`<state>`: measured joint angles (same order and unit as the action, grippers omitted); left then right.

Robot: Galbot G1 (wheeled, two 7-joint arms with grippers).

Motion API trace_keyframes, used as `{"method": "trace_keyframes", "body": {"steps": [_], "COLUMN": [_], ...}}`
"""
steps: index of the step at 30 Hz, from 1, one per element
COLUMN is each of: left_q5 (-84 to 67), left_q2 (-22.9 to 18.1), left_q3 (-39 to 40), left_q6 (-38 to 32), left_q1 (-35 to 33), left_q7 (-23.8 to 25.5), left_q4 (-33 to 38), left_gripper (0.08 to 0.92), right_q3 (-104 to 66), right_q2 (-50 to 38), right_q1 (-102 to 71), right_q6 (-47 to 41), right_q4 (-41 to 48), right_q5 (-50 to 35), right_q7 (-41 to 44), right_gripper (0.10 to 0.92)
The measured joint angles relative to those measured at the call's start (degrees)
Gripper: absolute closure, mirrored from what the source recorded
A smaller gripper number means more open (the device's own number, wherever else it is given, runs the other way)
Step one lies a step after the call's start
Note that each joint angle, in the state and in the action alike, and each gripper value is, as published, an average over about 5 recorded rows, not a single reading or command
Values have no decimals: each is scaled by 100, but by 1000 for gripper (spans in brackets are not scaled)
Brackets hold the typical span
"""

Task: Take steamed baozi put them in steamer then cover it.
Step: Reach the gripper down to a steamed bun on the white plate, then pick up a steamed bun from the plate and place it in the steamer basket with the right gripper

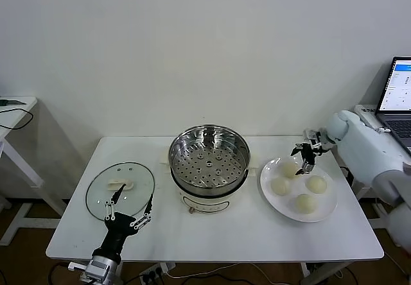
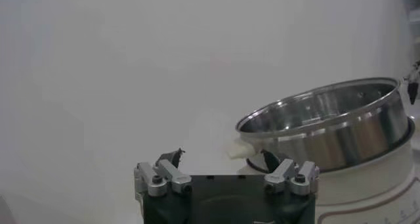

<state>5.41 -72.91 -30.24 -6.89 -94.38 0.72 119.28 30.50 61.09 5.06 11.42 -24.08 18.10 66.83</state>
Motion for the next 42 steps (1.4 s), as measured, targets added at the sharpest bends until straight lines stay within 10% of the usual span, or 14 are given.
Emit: {"method": "trace_keyframes", "body": {"steps": [29, 42], "left_q5": [-41, -90], "left_q2": [-74, -64], "left_q3": [4, -4], "left_q6": [17, 45], "left_q1": [-22, -51], "left_q7": [-128, -160], "left_q4": [-1, 118], "left_gripper": [177, 177], "right_q3": [-144, 608], "right_q2": [559, -44], "right_q1": [44, 567], "right_q6": [185, 740], "right_q4": [793, -547], "right_q5": [658, 53], "right_q7": [-436, -273], "right_gripper": [358, 368]}}
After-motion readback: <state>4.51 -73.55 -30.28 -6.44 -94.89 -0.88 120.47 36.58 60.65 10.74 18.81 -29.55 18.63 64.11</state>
